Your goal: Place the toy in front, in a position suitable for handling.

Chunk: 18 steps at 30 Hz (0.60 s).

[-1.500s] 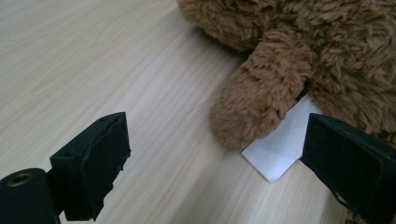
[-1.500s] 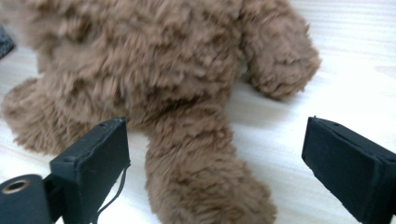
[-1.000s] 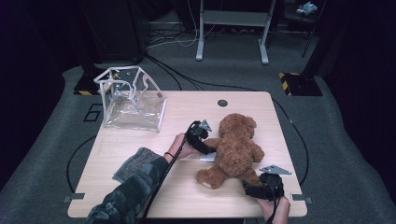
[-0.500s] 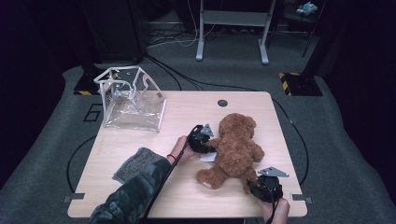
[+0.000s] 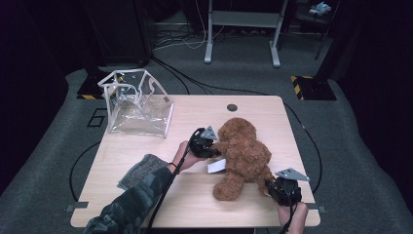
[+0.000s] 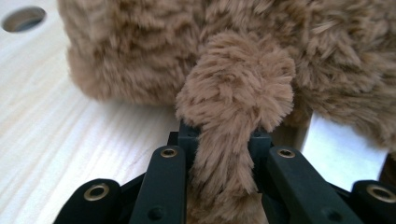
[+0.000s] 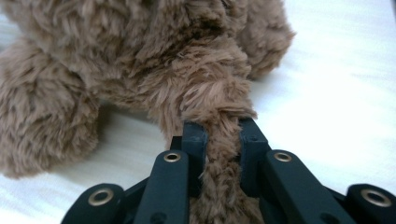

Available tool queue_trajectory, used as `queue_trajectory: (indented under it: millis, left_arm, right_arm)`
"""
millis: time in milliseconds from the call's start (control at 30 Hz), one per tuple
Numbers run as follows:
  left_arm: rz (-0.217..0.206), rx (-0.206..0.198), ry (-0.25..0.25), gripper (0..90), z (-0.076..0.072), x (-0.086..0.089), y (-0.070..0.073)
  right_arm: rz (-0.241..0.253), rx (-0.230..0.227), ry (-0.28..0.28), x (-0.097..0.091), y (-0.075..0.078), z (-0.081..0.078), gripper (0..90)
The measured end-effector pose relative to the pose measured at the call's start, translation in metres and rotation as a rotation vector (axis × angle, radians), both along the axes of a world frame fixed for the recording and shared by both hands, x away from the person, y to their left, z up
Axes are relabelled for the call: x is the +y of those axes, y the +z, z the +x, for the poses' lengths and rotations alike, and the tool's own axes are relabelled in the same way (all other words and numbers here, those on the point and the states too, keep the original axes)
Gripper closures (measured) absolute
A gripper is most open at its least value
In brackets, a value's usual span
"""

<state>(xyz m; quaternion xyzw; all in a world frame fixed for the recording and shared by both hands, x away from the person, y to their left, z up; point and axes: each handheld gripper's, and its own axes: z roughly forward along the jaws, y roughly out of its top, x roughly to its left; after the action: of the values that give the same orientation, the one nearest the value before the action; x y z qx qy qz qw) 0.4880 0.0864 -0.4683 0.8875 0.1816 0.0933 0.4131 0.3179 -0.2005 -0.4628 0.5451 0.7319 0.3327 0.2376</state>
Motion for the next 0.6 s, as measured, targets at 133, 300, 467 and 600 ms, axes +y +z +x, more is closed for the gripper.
queue_trajectory:
  millis: [133,300,467,600]
  left_arm:
    - [-0.026,-0.029,0.009,75.8,-0.006,0.007,0.009]
    - [-0.057,-0.074,0.027,76.0,-0.011,0.016,0.019]
    - [-0.068,-0.139,0.051,76.0,-0.018,0.03,0.035]
    - [-0.066,-0.177,0.07,75.9,-0.023,0.041,0.043]
  right_arm:
    - [-0.049,-0.028,0.01,0.001,0.01,0.009,78.5]
    - [-0.074,-0.052,0.016,0.004,0.017,0.017,78.7]
    - [-0.116,-0.102,0.041,0.01,0.027,0.031,78.9]
    - [-0.128,-0.123,0.064,0.016,0.034,0.044,78.9]
